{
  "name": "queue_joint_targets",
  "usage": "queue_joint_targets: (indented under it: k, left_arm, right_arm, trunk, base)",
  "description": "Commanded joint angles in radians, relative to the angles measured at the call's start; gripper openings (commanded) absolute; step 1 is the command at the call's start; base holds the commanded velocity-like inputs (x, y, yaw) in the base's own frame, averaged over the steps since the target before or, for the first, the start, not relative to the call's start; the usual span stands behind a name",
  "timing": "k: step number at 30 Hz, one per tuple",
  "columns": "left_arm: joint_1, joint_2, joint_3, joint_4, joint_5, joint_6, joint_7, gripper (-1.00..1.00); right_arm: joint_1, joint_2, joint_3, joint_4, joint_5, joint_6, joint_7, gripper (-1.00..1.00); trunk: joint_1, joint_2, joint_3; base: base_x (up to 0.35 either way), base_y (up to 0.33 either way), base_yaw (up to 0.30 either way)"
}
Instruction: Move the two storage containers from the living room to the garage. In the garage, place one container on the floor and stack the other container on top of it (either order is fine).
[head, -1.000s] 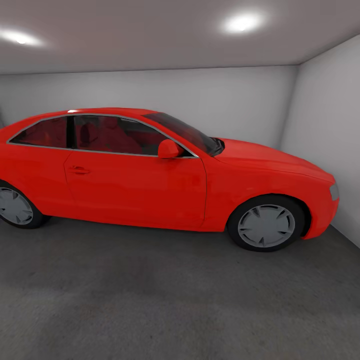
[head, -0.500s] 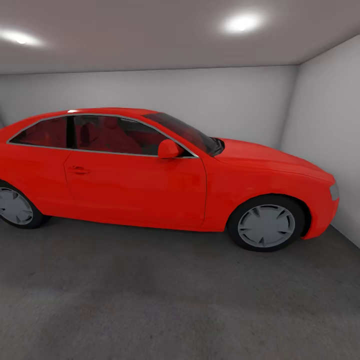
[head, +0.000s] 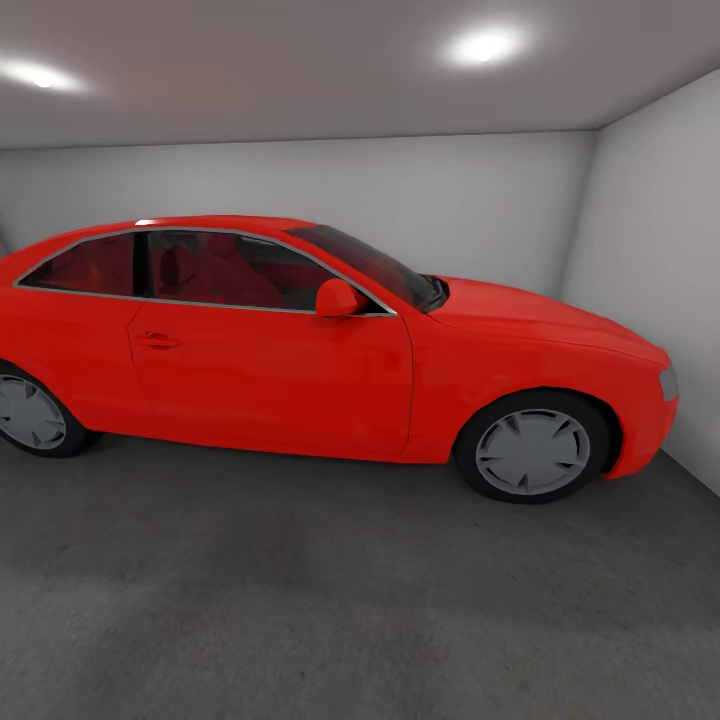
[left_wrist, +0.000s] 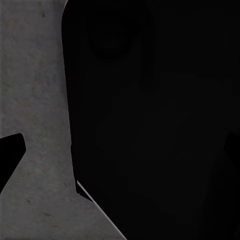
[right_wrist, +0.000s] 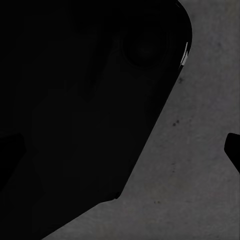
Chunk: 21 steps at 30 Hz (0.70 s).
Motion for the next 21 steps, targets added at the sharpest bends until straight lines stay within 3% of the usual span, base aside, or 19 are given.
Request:
queue_joint_targets:
  k: [1,21]
  left_arm:
    - [0.0,0.0,0.0,0.0,0.0,0.0,0.0,1.0]
    - [0.0,0.0,0.0,0.0,0.0,0.0,0.0,1.0]
  right_arm:
    - [0.0,0.0,0.004,0.0,0.0,0.0,0.0,1.0]
    - [0.0,0.0,0.004,0.0,0.0,0.0,0.0,1.0]
  trunk:
    - [0.0,0.0,-0.001]
    - [0.0,0.0,-0.001]
  base:
    - [0.0,0.0,0.0]
    - [0.0,0.0,0.0]
